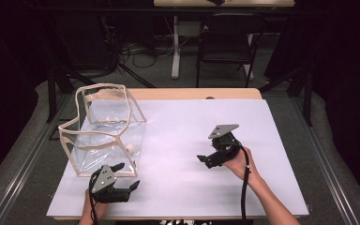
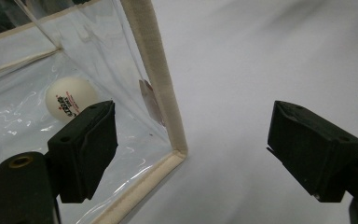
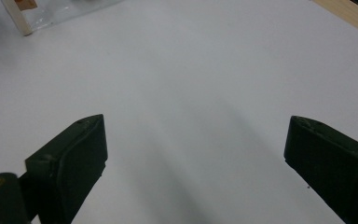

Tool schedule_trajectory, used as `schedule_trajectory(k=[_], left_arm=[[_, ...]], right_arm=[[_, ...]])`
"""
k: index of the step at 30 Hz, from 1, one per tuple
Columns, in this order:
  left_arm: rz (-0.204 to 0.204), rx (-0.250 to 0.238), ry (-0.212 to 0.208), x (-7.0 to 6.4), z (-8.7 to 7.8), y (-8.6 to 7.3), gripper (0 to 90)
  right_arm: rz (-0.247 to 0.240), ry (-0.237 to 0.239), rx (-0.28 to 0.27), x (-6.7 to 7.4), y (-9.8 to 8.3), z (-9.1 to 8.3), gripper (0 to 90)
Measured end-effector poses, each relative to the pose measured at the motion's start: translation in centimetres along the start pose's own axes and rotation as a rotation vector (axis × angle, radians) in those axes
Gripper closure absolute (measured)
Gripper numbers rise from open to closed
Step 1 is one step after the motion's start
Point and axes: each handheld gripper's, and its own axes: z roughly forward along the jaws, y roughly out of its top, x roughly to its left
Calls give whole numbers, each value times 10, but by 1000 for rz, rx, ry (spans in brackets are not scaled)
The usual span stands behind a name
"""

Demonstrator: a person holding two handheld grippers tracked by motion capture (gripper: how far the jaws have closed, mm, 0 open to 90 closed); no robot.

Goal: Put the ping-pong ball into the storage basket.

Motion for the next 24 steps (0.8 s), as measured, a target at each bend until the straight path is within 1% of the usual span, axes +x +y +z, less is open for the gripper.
schedule_trajectory(k=[9, 13, 15, 24], left_arm=[[1, -1, 3, 0, -2, 0, 162], [0, -1, 3, 0, -1, 0, 162], [-2, -2, 4, 0, -1, 0, 162], [-1, 1, 2, 0, -1, 0, 162]], right_arm=[[18, -24, -14, -2, -17, -10, 55], [34, -32, -20, -4, -24, -15, 54], [38, -39, -31, -5, -28, -17, 55], [62, -57, -29, -5, -45, -24, 54]])
